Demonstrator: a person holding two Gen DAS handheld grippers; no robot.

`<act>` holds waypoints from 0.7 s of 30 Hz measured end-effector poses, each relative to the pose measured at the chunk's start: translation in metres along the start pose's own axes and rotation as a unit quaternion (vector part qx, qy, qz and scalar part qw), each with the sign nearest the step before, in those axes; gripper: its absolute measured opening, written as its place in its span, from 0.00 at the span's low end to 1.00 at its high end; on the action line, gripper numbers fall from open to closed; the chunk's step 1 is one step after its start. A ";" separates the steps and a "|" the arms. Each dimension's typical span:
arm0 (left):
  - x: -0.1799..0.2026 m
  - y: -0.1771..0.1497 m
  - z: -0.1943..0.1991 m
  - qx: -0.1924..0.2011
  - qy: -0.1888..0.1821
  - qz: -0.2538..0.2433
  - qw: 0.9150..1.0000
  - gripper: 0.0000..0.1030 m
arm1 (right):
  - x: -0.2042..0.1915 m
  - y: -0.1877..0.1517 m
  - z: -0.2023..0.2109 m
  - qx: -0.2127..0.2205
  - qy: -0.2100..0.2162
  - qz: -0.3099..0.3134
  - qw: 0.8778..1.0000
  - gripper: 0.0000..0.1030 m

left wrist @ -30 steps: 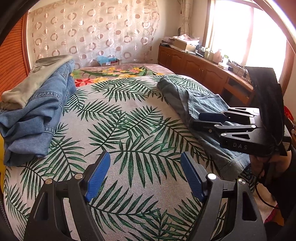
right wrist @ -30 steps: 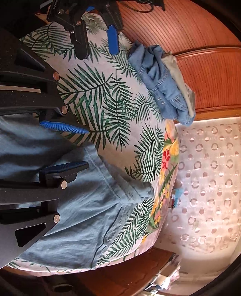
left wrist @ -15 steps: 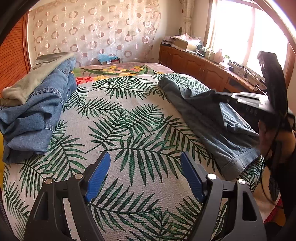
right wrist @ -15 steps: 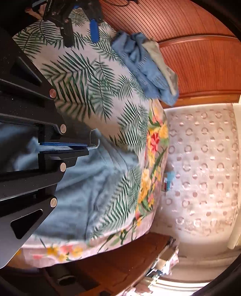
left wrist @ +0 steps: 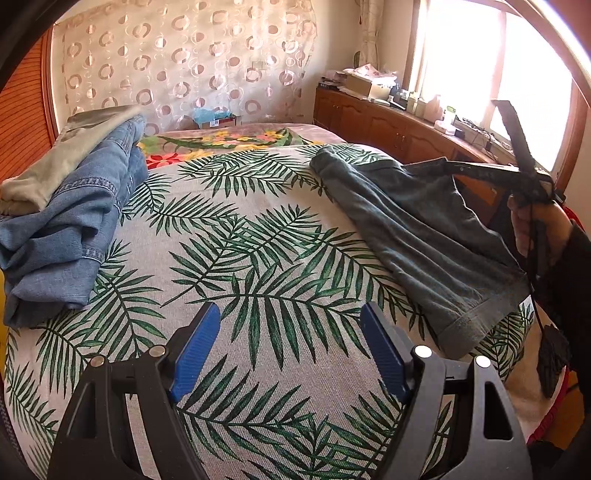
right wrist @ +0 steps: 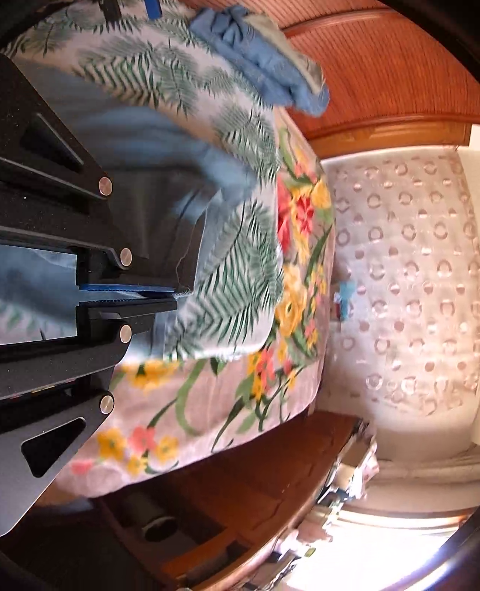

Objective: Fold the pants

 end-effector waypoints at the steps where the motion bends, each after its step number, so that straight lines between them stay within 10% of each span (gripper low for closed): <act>1: 0.000 0.000 0.000 0.000 0.000 0.000 1.000 0.77 | 0.002 0.000 -0.004 -0.005 -0.005 -0.002 1.000 0.03; 12: 0.002 -0.002 -0.002 -0.006 0.001 -0.004 1.000 0.77 | 0.007 0.007 -0.011 -0.025 -0.027 -0.035 0.999 0.03; 21: 0.005 -0.001 -0.004 -0.007 0.000 -0.008 1.000 0.77 | -0.006 0.008 -0.004 -0.016 -0.004 -0.049 0.999 0.34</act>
Point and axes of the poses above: each gripper's, at about its wrist camera, not at the fingertips, and z roughly against the way its jaws point, x to its right, y to its top, the point moved 7 cm from there along -z, roughly the way its jaws point
